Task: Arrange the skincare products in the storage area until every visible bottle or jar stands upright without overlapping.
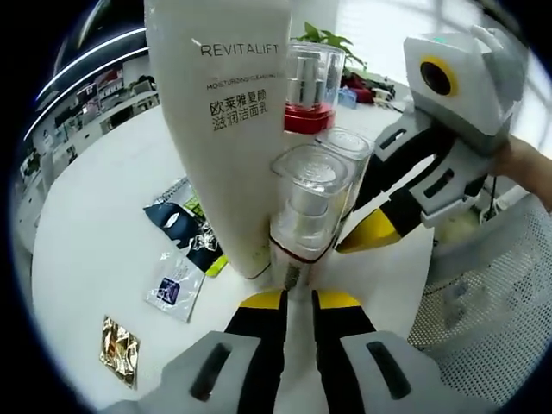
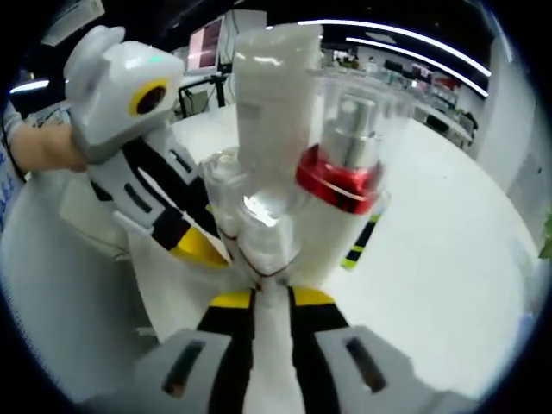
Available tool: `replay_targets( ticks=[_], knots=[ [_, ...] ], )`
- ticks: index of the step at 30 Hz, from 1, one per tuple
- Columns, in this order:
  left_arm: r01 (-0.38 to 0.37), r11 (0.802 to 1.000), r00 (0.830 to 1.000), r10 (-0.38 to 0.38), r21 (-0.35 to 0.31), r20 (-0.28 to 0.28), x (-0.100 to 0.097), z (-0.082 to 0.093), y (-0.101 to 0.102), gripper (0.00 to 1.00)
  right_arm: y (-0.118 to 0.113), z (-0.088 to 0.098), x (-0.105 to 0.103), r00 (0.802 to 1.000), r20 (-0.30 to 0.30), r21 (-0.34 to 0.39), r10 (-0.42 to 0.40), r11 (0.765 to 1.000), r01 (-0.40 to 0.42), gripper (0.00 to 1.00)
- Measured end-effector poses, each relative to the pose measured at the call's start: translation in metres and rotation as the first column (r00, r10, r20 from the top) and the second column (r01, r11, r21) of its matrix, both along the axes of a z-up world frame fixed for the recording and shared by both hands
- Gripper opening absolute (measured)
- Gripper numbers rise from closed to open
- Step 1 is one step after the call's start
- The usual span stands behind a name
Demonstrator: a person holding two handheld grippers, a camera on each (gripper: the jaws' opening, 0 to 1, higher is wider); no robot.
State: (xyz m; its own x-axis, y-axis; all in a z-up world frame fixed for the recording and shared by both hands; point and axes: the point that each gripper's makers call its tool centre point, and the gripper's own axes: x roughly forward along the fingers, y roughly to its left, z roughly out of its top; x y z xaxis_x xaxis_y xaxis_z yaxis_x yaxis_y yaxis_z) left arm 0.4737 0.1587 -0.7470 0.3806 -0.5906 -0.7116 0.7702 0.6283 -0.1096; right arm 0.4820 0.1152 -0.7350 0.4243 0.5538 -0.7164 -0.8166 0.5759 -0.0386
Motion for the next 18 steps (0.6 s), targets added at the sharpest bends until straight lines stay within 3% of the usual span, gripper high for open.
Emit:
replay_targets(
  ticks=[7,18],
  knots=[
    [0.007,1.000,1.000,-0.007,0.003,-0.004,0.0009,-0.0010,0.0002,0.03,-0.0010,-0.0006,0.0004,1.000,0.001,-0.012,0.004,1.000,-0.004,0.15],
    [0.018,1.000,1.000,-0.018,0.005,-0.001,0.0007,-0.0004,-0.0004,0.03,-0.0019,-0.0006,0.0000,1.000,0.000,-0.020,0.002,1.000,-0.002,0.15]
  ],
)
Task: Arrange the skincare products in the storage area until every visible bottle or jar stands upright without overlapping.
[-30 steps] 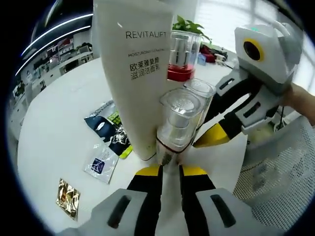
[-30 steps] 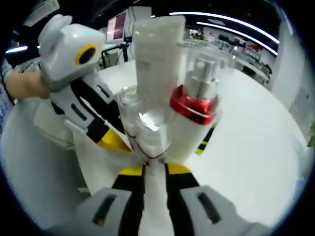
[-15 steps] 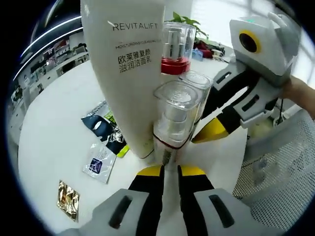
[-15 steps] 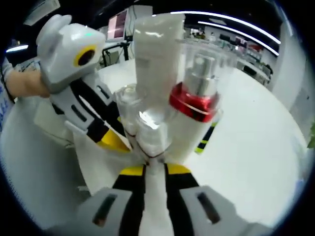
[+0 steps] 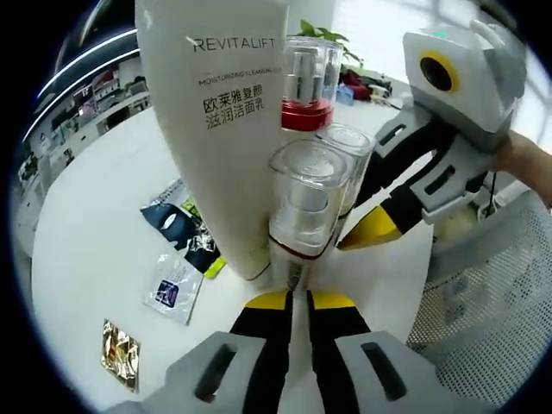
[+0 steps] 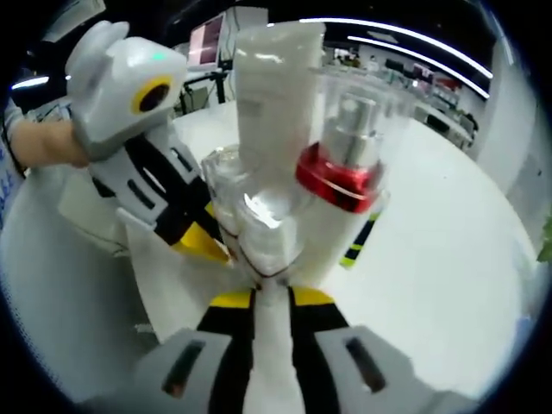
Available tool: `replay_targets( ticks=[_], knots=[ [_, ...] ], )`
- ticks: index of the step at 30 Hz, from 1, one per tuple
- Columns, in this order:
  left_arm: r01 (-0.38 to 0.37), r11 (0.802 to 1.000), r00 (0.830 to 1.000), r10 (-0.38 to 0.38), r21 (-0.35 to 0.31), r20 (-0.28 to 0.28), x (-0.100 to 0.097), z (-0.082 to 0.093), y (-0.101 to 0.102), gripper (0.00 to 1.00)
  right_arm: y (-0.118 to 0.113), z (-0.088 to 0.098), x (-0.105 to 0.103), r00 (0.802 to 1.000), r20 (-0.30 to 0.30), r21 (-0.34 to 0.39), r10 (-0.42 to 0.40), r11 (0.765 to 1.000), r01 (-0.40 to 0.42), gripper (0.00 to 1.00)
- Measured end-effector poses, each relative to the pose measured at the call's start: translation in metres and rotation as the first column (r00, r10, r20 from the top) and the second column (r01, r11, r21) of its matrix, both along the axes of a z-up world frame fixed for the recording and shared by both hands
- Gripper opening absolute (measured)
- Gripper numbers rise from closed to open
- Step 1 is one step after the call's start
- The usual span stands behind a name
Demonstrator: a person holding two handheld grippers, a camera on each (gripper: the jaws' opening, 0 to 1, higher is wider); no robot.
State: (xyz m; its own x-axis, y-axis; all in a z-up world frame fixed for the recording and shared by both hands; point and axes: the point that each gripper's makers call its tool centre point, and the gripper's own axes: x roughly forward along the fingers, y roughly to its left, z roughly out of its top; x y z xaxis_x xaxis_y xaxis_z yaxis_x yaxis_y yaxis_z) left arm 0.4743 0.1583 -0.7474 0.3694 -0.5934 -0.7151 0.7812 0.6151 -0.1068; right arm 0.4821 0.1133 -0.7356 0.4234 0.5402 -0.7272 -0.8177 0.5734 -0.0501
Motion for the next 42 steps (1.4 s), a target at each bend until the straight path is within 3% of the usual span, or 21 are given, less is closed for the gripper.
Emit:
replay_targets(
  ticks=[19,25,42],
  knots=[
    [0.001,1.000,1.000,-0.001,0.011,0.017,-0.002,0.005,0.009,0.09,-0.007,0.005,-0.006,1.000,-0.006,0.014,-0.031,0.999,0.031,0.18],
    [-0.002,1.000,1.000,0.002,0.001,0.029,-0.003,0.014,0.015,0.19,-0.008,0.012,-0.010,0.999,0.012,0.011,-0.048,0.999,0.048,0.23],
    [-0.050,0.998,0.995,0.052,-0.024,0.085,-0.010,0.048,0.051,0.50,-0.008,0.061,-0.017,0.988,0.049,0.139,-0.146,0.981,0.138,0.43]
  ],
)
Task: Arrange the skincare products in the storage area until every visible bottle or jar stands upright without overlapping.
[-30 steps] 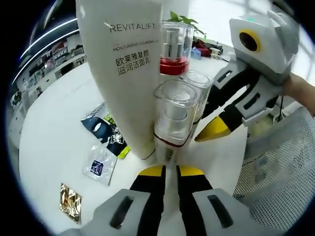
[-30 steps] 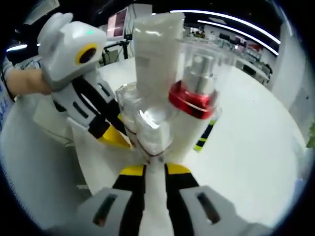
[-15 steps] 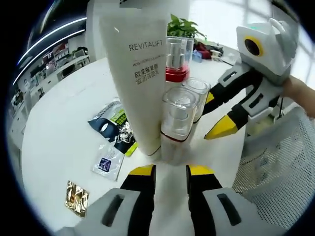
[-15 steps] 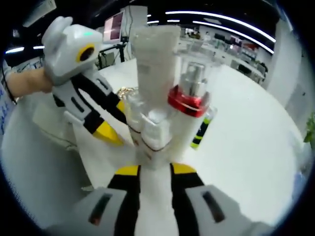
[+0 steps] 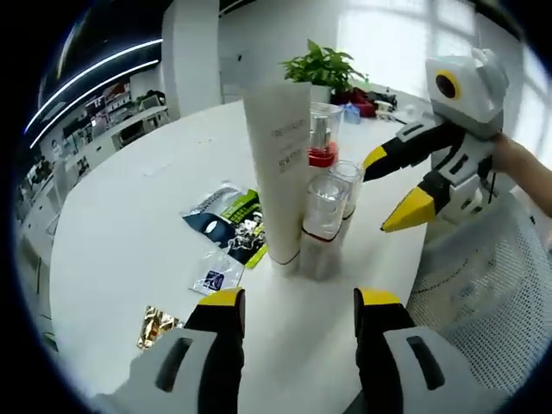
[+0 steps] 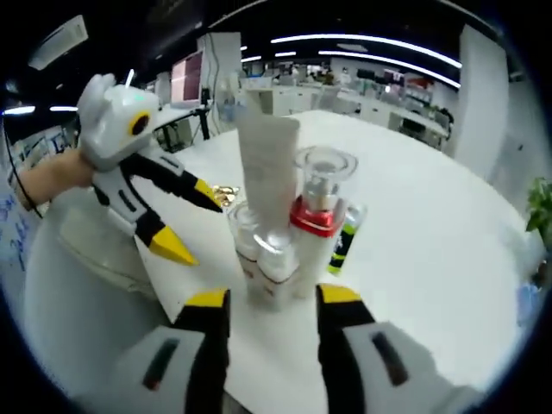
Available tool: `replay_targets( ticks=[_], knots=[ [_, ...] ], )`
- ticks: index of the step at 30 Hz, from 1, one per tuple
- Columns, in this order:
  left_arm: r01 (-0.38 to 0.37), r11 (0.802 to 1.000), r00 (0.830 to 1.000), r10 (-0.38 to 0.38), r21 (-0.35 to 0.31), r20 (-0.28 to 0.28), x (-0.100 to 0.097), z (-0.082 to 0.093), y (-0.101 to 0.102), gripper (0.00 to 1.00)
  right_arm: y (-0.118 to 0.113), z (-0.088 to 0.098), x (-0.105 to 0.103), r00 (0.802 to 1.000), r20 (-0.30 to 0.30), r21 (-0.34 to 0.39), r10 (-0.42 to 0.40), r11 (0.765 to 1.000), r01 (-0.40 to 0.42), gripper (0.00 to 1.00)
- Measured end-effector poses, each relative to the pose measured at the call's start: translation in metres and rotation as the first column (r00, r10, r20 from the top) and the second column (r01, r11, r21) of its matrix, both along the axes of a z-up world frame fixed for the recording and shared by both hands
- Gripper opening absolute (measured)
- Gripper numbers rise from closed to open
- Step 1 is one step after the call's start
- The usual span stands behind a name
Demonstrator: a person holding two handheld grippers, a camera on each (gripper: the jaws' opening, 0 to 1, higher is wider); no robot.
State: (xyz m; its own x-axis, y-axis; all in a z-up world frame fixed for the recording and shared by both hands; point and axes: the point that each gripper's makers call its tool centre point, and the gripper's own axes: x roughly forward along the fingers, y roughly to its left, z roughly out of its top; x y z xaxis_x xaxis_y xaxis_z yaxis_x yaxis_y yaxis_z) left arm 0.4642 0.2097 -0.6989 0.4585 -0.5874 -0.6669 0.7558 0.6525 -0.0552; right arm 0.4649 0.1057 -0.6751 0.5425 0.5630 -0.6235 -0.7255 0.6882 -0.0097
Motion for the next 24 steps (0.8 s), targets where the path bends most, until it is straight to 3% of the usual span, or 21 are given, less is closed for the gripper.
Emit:
replay_targets(
  ticks=[9,24],
  knots=[
    [-0.038,0.999,0.999,0.038,0.014,0.030,-0.004,0.018,0.028,0.62,0.003,0.015,-0.005,1.000,0.017,0.011,-0.002,1.000,0.002,0.55],
    [-0.129,0.991,0.991,0.128,0.018,0.035,-0.017,0.037,0.070,0.84,0.005,0.036,-0.011,0.998,0.061,0.010,0.009,1.000,-0.009,0.74]
  ],
)
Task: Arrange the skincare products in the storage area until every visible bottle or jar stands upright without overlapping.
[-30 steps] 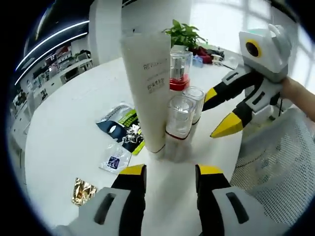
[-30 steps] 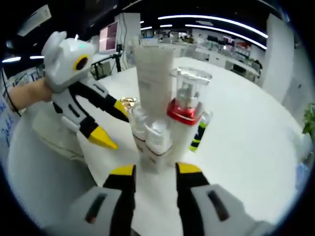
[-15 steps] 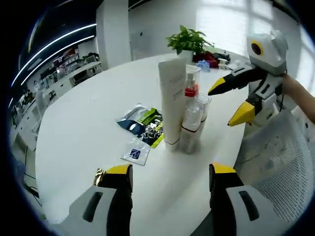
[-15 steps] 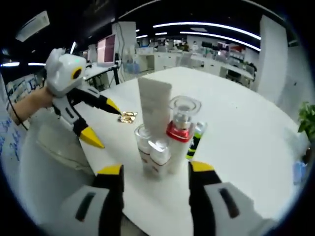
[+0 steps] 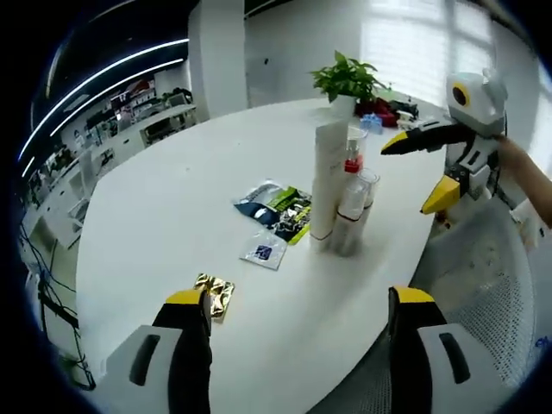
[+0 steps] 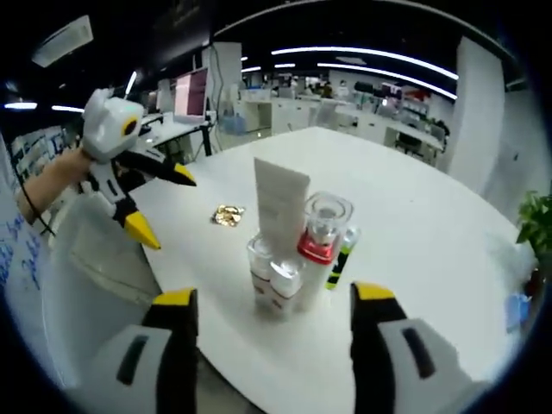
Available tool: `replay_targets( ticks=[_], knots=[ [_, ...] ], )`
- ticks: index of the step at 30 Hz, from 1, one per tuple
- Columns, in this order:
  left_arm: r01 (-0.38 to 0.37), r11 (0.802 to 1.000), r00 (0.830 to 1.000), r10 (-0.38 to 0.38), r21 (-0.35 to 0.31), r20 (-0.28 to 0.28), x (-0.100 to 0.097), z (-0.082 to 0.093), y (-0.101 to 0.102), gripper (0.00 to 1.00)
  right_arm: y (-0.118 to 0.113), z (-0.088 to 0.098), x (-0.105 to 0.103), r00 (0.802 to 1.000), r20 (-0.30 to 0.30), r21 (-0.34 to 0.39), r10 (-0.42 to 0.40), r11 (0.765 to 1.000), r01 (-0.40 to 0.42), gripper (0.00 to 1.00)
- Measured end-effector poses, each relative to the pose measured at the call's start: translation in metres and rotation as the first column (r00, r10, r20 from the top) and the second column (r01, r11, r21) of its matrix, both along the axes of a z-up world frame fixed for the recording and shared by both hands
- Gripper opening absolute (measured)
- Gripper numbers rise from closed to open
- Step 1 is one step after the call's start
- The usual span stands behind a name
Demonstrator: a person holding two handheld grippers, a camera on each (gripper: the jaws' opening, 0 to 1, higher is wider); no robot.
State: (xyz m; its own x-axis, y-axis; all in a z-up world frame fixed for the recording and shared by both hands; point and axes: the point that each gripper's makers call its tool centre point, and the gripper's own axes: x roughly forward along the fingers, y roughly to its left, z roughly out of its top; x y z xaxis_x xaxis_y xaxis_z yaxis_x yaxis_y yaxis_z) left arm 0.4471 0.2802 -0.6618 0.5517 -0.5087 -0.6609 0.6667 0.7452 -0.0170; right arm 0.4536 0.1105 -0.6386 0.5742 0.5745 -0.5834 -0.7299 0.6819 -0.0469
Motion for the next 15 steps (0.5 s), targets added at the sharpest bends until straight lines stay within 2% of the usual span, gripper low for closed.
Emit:
replay_targets(
  ticks=[10,15],
  knots=[
    [-0.016,1.000,1.000,0.016,0.023,0.011,-0.009,0.007,0.012,0.94,0.004,0.011,-0.005,0.999,0.025,-0.008,0.024,1.000,-0.024,0.86],
    [-0.019,1.000,1.000,0.019,0.023,0.013,-0.012,0.008,0.016,0.97,0.007,0.013,-0.007,0.999,0.023,0.011,0.026,1.000,-0.026,0.91]
  ],
)
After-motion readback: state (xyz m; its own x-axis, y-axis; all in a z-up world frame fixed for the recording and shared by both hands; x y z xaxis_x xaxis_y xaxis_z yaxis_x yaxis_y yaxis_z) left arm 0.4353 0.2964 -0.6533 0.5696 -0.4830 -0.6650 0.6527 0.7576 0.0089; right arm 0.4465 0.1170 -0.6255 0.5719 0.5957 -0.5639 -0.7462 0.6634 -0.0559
